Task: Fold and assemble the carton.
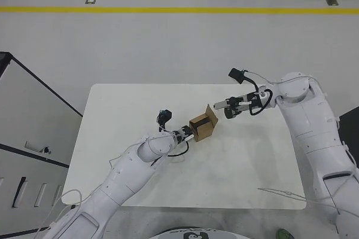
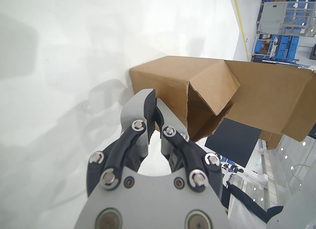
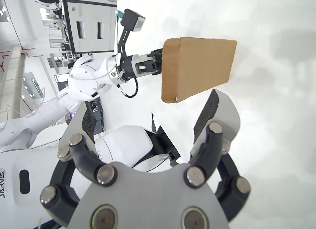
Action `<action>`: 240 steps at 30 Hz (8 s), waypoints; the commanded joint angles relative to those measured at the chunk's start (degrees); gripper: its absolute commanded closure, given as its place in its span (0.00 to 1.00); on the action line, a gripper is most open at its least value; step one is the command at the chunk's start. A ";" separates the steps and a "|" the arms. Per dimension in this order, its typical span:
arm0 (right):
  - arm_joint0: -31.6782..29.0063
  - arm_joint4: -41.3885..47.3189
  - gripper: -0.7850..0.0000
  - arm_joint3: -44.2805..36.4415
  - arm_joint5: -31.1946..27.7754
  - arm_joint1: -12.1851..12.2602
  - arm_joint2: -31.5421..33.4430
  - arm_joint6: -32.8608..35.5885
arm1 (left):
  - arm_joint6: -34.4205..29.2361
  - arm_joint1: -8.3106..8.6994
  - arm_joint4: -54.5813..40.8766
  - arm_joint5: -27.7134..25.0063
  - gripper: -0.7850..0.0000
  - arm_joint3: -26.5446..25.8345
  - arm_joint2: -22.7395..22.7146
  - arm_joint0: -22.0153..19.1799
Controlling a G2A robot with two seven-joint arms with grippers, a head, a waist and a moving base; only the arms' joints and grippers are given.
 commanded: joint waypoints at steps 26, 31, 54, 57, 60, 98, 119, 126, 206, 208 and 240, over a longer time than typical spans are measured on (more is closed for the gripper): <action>4.30 -0.24 0.49 13.19 -8.40 -1.95 -5.88 -5.03 | 0.00 0.00 0.00 0.00 1.00 0.00 0.00 0.00; 5.98 -1.92 0.55 14.23 -9.51 -2.68 -8.10 -5.31 | 0.00 0.00 0.00 0.00 1.00 0.00 0.00 0.00; 9.48 -10.06 0.62 8.81 -10.04 -4.91 -15.81 -5.91 | 0.00 0.00 0.00 0.00 1.00 0.00 0.00 0.00; 9.00 -11.19 0.66 7.00 -9.57 -4.81 -16.23 -5.76 | 0.00 0.00 0.00 0.00 1.00 0.00 0.00 0.00; 8.53 -12.39 0.71 5.38 -8.96 -4.71 -16.63 -5.63 | 0.00 0.00 0.00 0.00 1.00 0.00 0.00 0.00; 5.58 -27.64 0.82 -8.73 -2.97 -2.73 -17.89 -3.74 | 0.00 0.00 0.00 0.00 1.00 0.00 0.00 0.00; 7.65 -29.59 0.83 -5.52 -2.65 -5.49 -23.98 -5.96 | 0.00 0.00 0.00 0.00 1.00 0.00 0.00 0.00; 8.33 -30.20 0.74 -5.07 -2.84 -6.08 -24.80 -6.20 | 0.00 0.00 0.00 0.00 1.00 0.00 0.00 0.00; 6.17 -41.70 0.94 -7.91 -1.86 -7.36 -24.59 -7.25 | 0.00 0.00 0.00 0.00 1.00 0.00 0.00 0.00; 6.19 -41.60 0.96 -7.70 -1.99 -7.47 -24.63 -7.19 | 0.00 0.00 0.00 0.00 1.00 0.00 0.00 0.00; 6.95 -39.95 0.83 -2.26 -2.37 -9.64 -25.41 -8.15 | 0.00 0.00 0.00 0.00 1.00 0.00 0.00 0.00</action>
